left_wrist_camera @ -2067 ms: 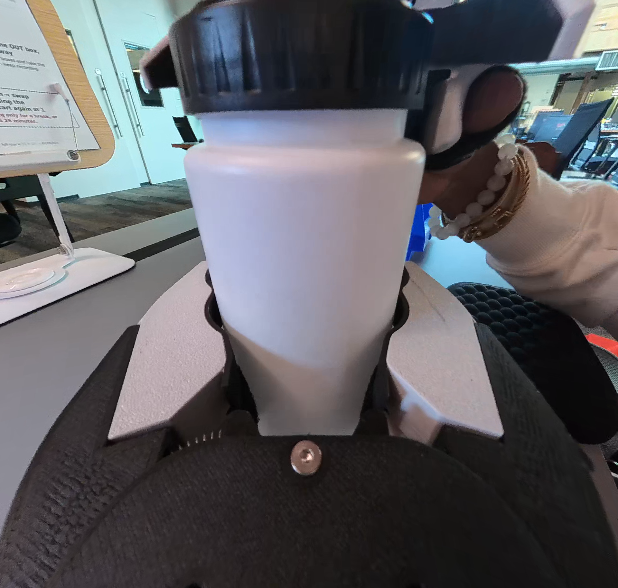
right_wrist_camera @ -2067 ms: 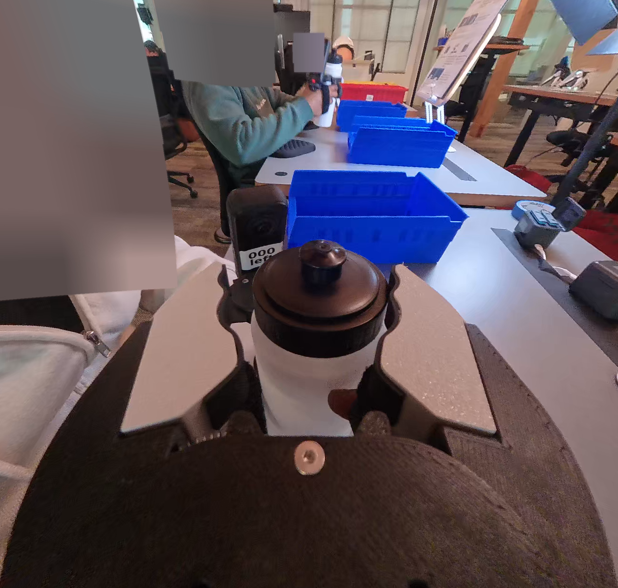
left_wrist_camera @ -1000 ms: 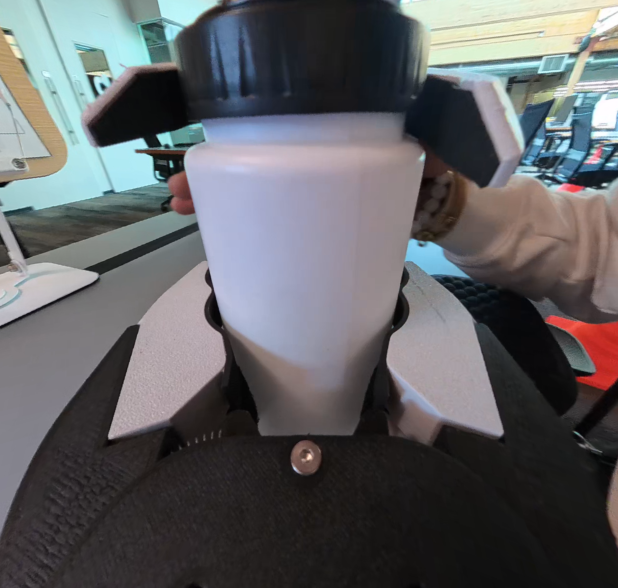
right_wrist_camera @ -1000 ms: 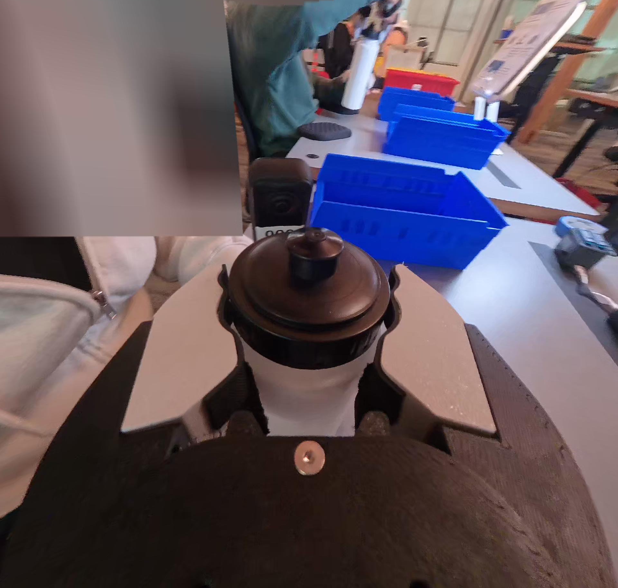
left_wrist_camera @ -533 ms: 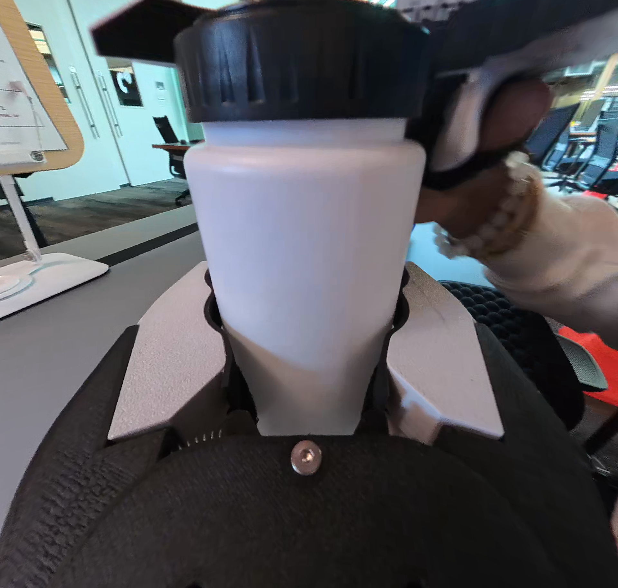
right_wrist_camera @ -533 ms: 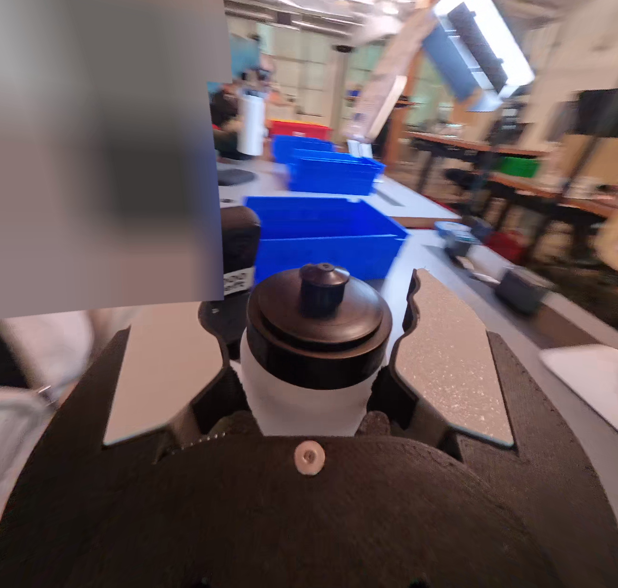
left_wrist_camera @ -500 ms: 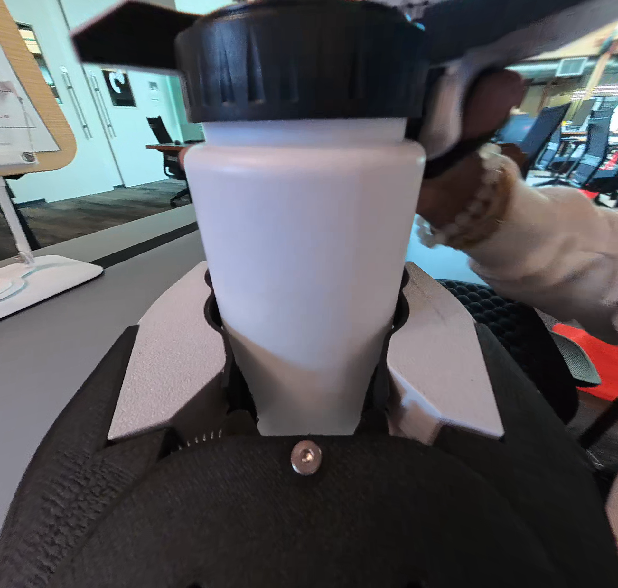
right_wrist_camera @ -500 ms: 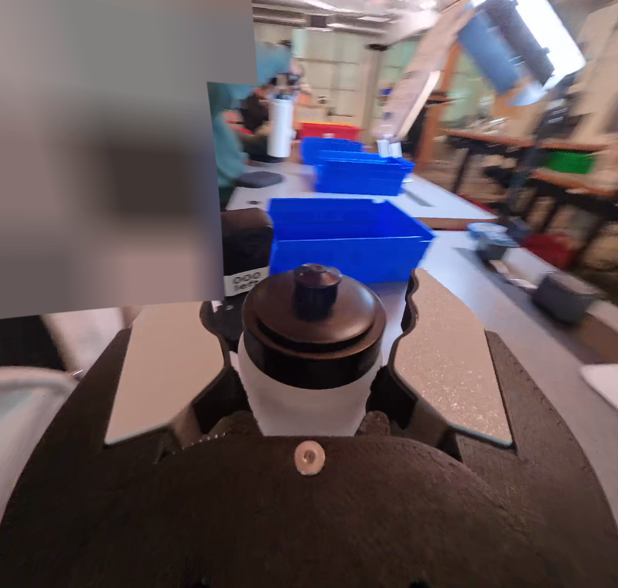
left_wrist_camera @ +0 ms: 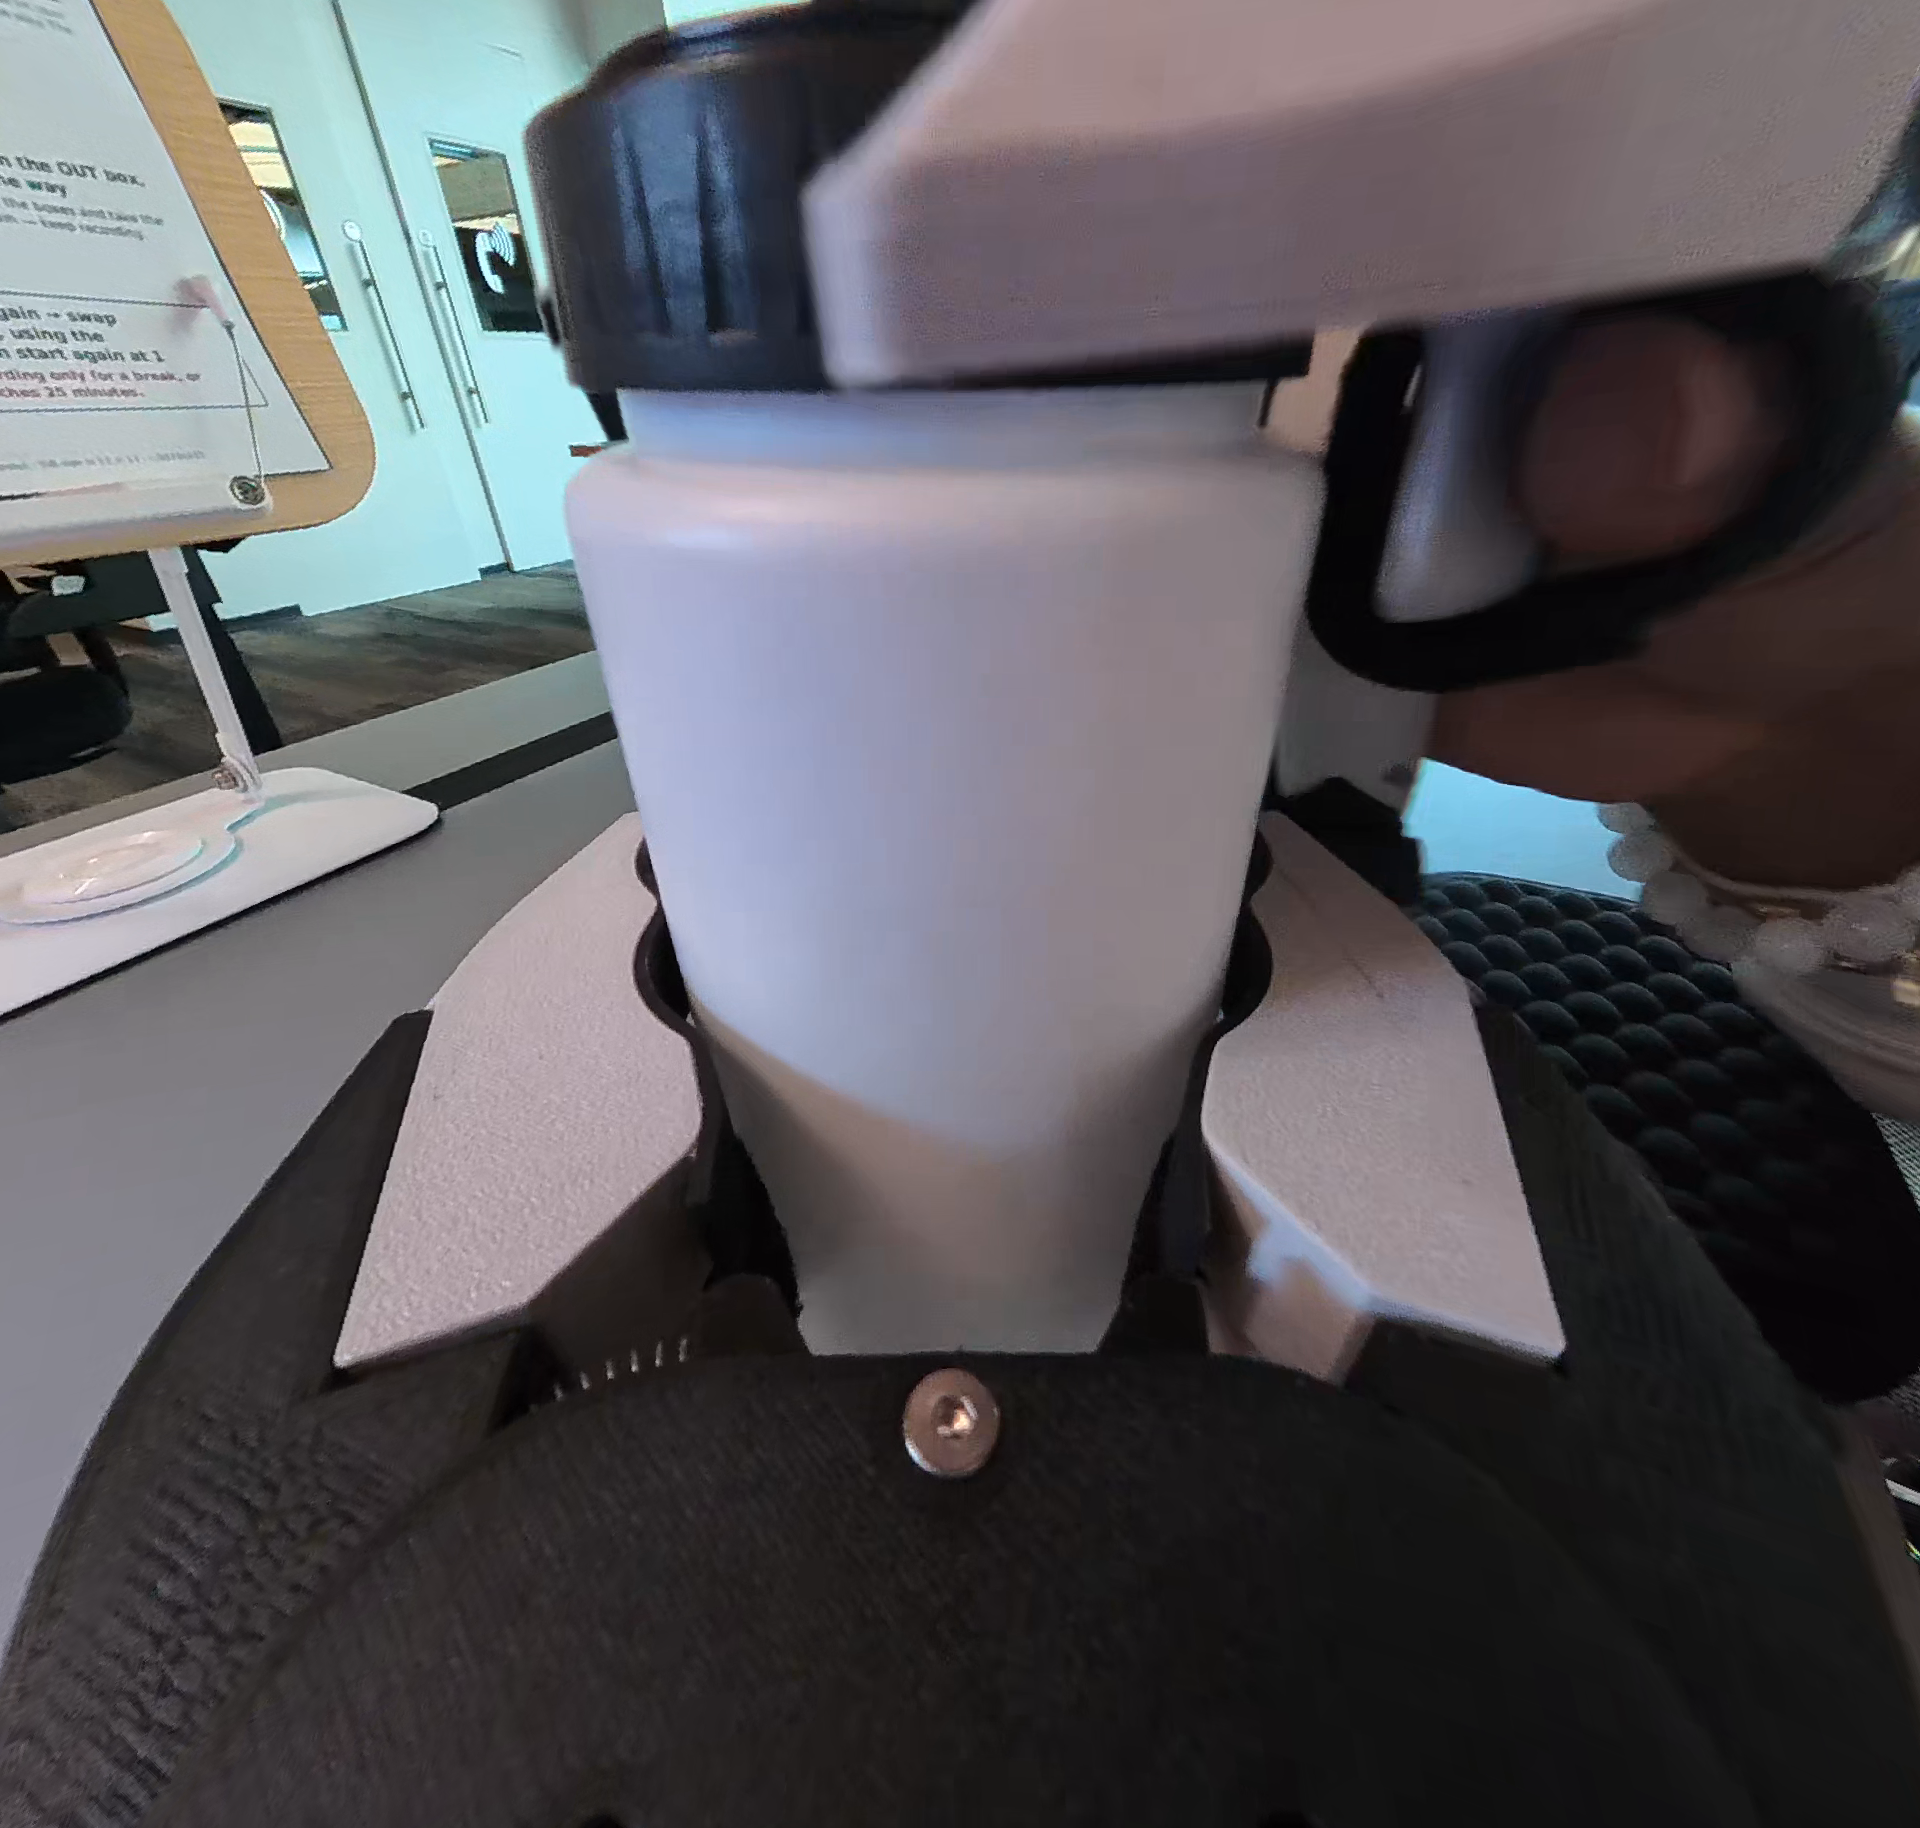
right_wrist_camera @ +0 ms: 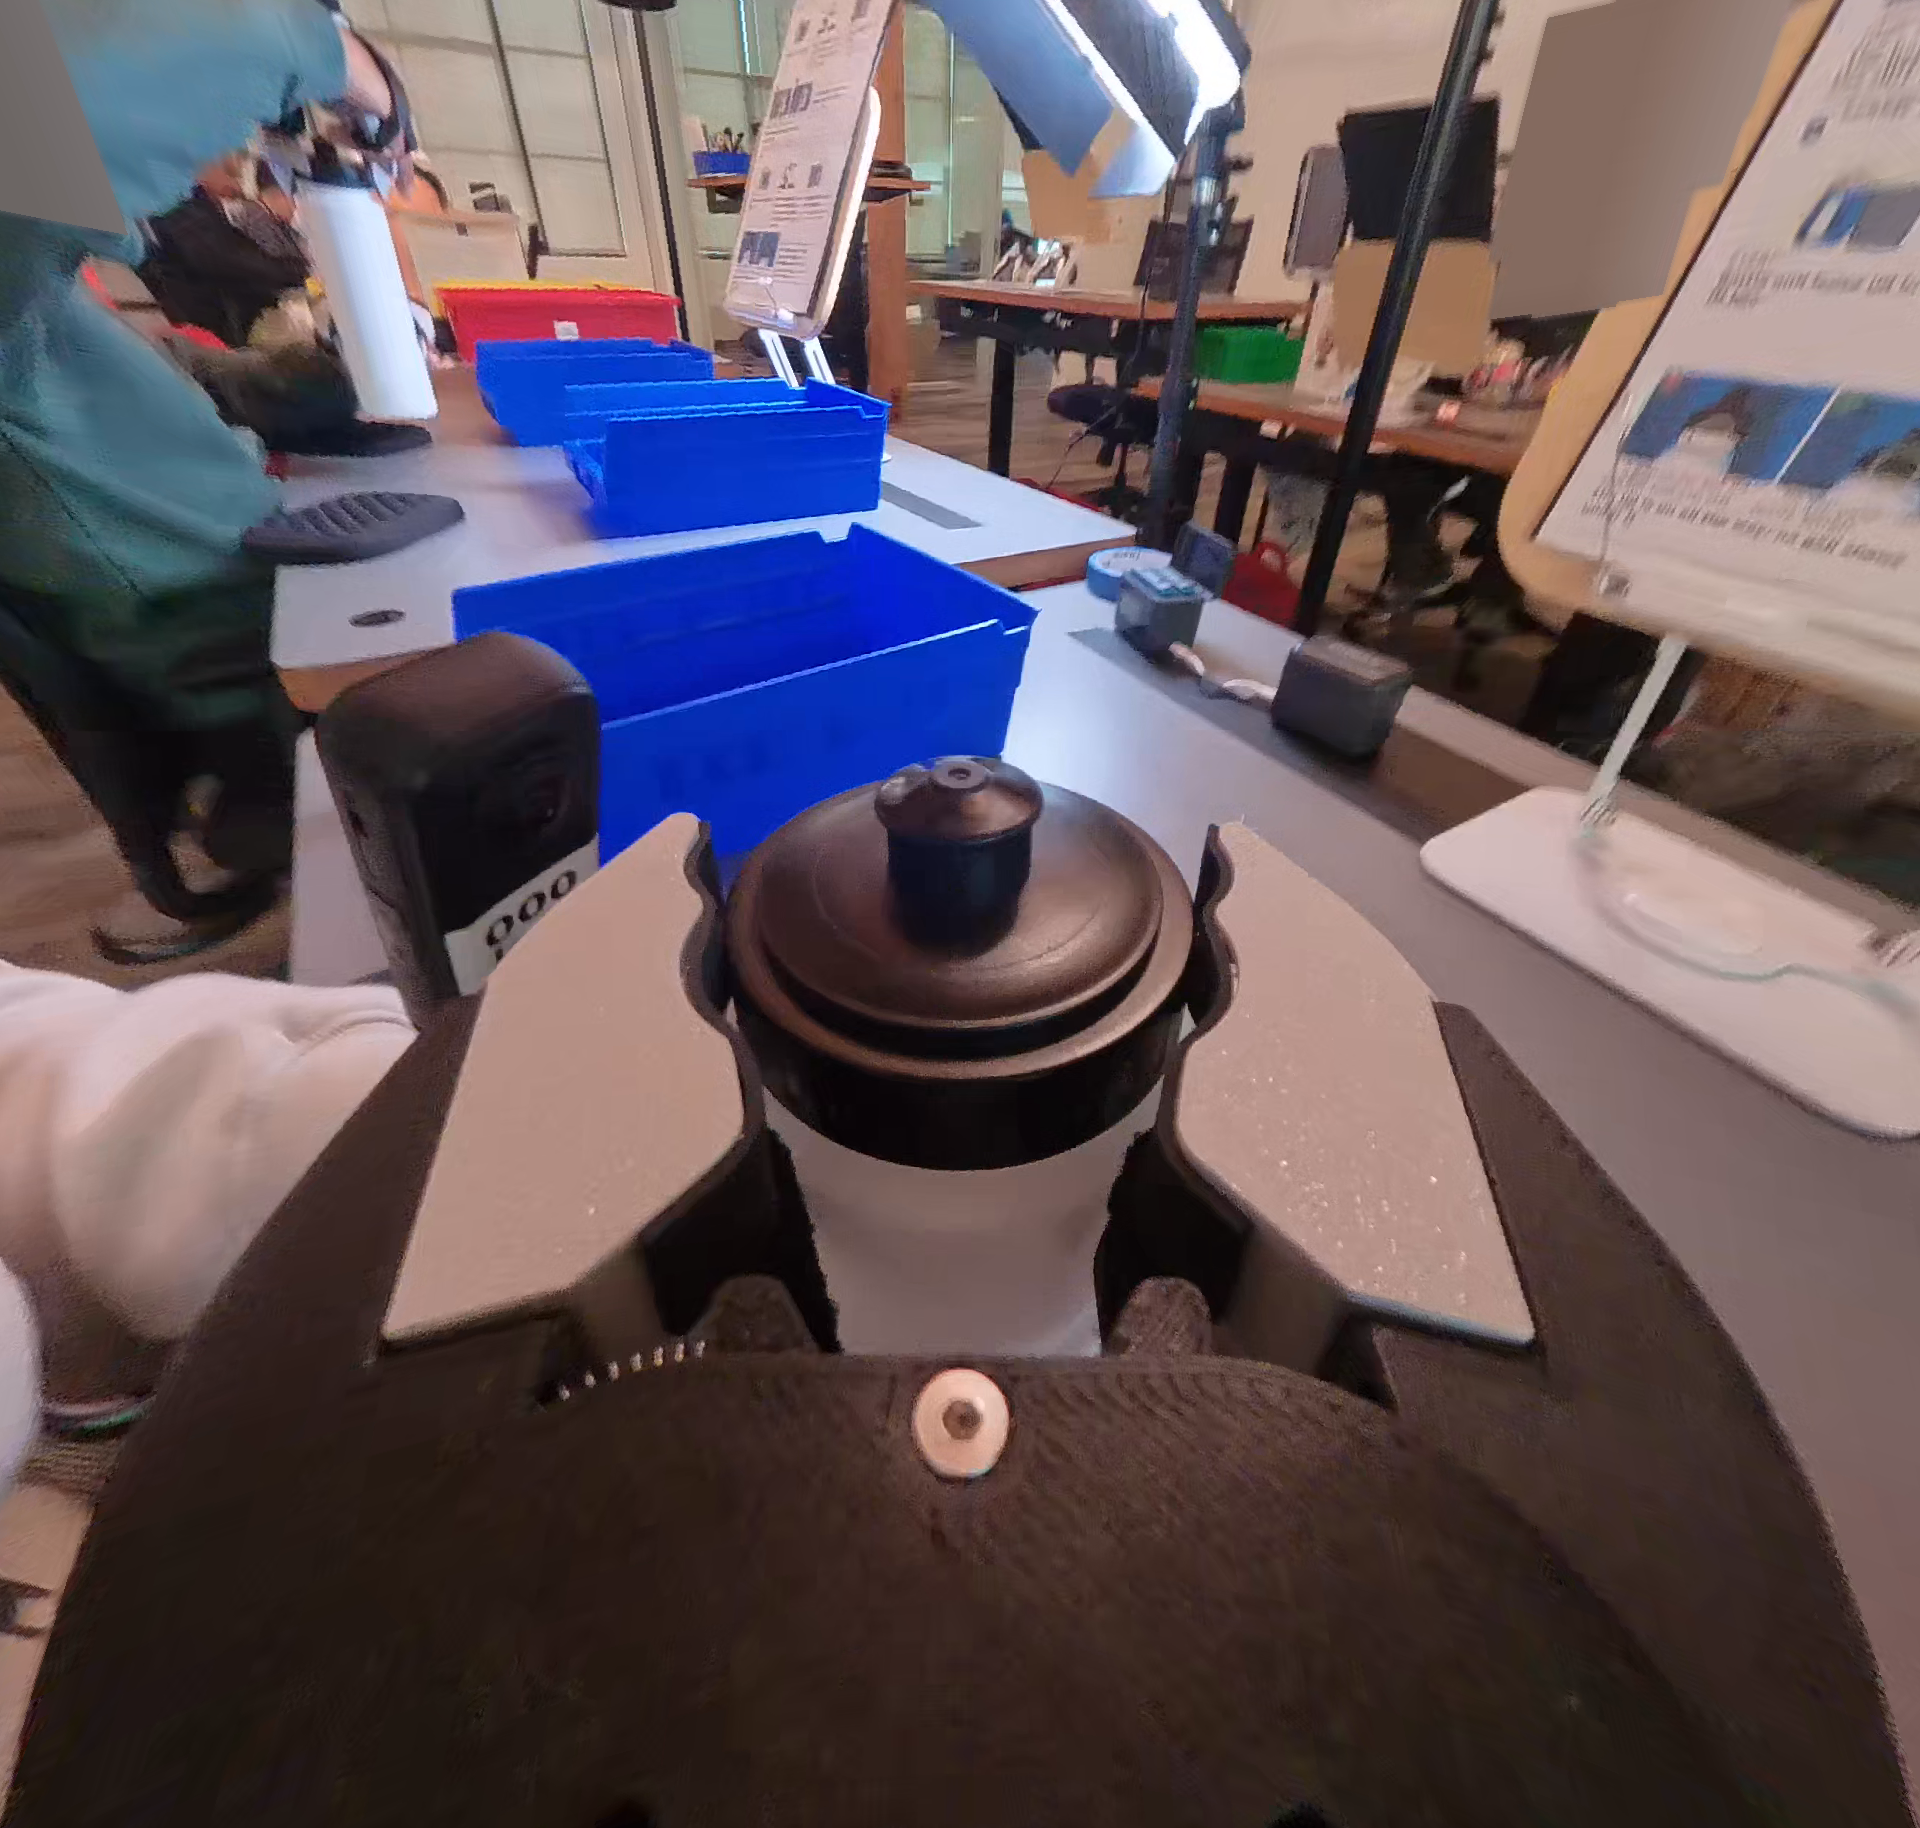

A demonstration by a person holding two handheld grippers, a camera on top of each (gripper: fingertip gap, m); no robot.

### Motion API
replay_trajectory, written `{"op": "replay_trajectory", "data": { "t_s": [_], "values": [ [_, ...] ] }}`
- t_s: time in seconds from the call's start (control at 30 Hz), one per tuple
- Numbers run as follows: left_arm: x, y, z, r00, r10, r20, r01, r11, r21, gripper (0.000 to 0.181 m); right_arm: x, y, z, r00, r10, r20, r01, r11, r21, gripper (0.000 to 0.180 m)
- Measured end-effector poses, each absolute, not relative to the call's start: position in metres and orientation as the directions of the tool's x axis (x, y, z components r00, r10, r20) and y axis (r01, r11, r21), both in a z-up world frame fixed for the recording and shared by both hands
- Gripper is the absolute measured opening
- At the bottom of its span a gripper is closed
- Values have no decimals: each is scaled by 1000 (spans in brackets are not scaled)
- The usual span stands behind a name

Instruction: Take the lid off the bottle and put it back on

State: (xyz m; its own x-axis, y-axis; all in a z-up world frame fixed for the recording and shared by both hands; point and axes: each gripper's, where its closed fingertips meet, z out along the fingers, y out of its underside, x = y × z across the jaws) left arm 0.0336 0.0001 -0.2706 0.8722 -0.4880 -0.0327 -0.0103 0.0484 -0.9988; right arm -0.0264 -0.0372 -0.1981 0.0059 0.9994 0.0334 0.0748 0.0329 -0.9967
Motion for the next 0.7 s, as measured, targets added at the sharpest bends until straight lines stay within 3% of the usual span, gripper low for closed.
{"op": "replay_trajectory", "data": {
  "t_s": [0.07,0.13,0.23,0.27,0.33,0.43,0.57,0.63,0.7],
  "values": [
    [35,-1,-271,861,-509,-23,-2,43,-999,101,-28,-42,-193,-73,987,144,27,146,-989,100],
    [38,-5,-271,836,-549,-9,15,39,-999,101,-28,-55,-189,-276,948,156,-9,159,-987,113],
    [45,-10,-270,802,-597,-5,27,45,-999,102,-19,-69,-191,-575,818,19,77,77,-994,102],
    [46,-10,-270,801,-599,-7,26,47,-999,101,-16,-71,-193,-624,781,-14,105,66,-992,92],
    [46,-10,-270,803,-596,-10,24,48,-999,101,-14,-72,-194,-661,750,-17,112,77,-991,90],
    [38,-4,-270,850,-527,-16,12,50,-999,101,-21,-65,-193,-528,849,6,84,59,-995,89],
    [35,0,-270,869,-493,-36,-6,62,-998,101,-30,-40,-191,-9,1000,23,62,23,-998,89],
    [35,-2,-269,865,-500,-46,-6,81,-997,101,-28,-45,-190,22,997,77,57,76,-996,89],
    [37,-4,-269,839,-544,-4,30,53,-998,102,-30,-54,-189,-118,978,172,45,179,-983,100]
  ]
}}
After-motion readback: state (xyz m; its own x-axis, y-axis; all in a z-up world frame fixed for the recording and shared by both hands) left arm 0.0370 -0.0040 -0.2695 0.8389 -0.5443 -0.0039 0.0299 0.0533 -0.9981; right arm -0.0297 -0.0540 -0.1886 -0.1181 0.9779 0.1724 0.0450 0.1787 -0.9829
